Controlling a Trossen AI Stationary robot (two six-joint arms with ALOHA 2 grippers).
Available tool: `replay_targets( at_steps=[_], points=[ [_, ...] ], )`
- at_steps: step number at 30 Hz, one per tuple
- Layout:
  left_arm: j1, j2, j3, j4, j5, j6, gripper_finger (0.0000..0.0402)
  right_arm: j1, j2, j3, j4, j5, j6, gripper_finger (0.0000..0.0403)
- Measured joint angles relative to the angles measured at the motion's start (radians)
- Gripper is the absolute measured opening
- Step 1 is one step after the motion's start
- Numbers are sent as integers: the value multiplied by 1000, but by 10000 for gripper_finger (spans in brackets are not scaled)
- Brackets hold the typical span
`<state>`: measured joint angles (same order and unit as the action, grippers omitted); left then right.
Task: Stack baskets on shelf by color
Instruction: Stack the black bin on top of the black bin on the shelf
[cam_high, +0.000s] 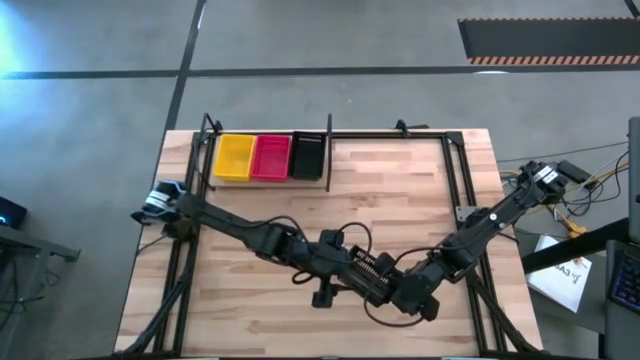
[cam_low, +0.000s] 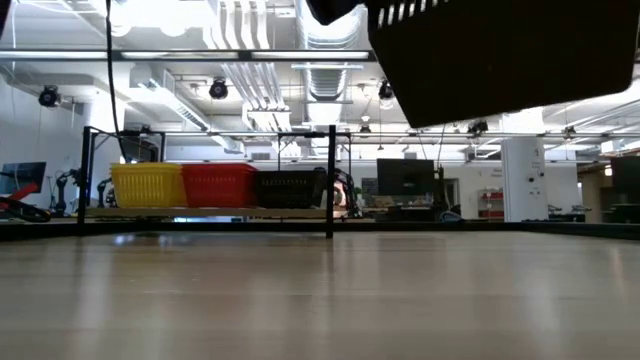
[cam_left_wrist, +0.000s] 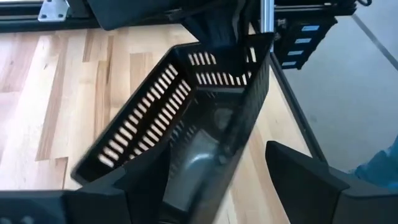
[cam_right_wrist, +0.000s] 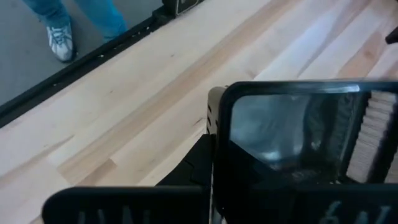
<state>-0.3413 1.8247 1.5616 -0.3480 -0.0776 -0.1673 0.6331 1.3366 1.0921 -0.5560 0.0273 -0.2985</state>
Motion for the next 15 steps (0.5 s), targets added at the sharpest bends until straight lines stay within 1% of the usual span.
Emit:
replay_targets(
  at_steps=[4, 7, 11, 15],
  points=[
    [6, 9, -14, -4, 36, -9, 247, 0, 21, 17, 7, 2, -38, 8],
    [7, 11, -24, -15, 69, -34, 234, 0, 38, 36, 8, 2, -59, 9],
    [8, 11, -29, -29, 132, -81, 194, 0, 62, 58, 8, 19, -78, 9],
    [8, 11, -29, -59, 200, -114, 141, 0, 85, 75, 9, 26, -98, 9]
  ],
)
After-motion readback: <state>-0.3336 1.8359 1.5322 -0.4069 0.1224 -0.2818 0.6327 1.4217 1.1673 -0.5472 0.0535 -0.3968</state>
